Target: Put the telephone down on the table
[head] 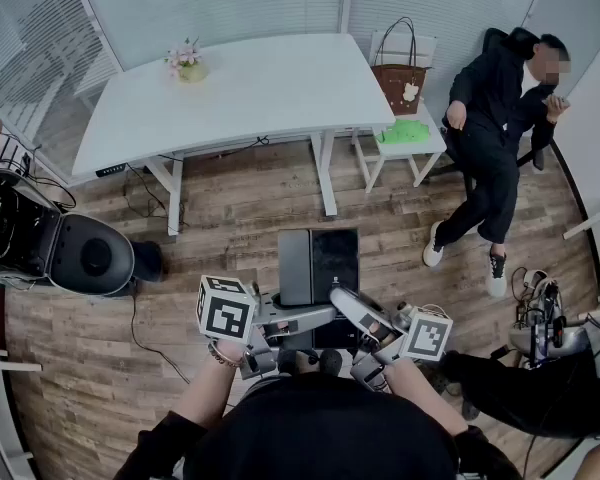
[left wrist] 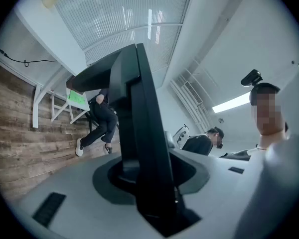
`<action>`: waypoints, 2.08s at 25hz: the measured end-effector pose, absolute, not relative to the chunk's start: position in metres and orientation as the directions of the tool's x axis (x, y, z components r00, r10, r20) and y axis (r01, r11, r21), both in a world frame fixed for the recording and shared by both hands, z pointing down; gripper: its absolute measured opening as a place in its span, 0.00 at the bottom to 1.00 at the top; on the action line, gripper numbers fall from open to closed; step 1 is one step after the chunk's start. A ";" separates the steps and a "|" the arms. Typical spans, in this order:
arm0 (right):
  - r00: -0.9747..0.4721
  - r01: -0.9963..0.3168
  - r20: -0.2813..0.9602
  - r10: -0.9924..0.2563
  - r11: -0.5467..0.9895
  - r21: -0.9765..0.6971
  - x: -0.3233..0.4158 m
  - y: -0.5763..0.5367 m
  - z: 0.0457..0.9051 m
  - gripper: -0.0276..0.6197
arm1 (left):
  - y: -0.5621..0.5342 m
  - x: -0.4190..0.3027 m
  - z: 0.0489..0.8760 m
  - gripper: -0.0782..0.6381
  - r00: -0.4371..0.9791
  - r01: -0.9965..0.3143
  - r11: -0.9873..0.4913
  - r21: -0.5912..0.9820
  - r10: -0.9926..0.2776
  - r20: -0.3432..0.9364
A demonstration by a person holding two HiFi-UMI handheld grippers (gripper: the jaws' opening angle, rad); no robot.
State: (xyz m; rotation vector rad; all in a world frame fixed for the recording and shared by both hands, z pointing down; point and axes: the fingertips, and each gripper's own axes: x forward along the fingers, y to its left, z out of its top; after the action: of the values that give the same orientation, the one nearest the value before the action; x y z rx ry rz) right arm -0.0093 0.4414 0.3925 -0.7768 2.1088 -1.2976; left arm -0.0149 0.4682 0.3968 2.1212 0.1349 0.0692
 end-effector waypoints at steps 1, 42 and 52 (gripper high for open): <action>-0.688 -0.187 -0.149 -0.710 0.371 -0.909 -0.010 0.440 0.390 0.29 | 0.467 -0.015 0.396 0.38 0.992 0.068 -0.522 0.850 0.124 -0.003; -0.731 -0.259 -0.148 -0.666 0.472 -0.843 -0.089 0.409 0.387 0.29 | 0.434 -0.092 0.398 0.36 0.986 0.098 -0.585 0.805 0.165 0.000; -0.749 -0.280 -0.139 -0.648 0.499 -0.820 -0.092 0.399 0.393 0.29 | 0.425 -0.095 0.405 0.36 0.981 0.107 -0.590 0.800 0.196 0.013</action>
State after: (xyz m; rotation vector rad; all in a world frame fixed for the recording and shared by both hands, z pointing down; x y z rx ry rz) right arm -0.0922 0.3992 0.3934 -0.7667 2.3142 -1.1511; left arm -0.0950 0.4249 0.4052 2.2061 0.2111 0.1231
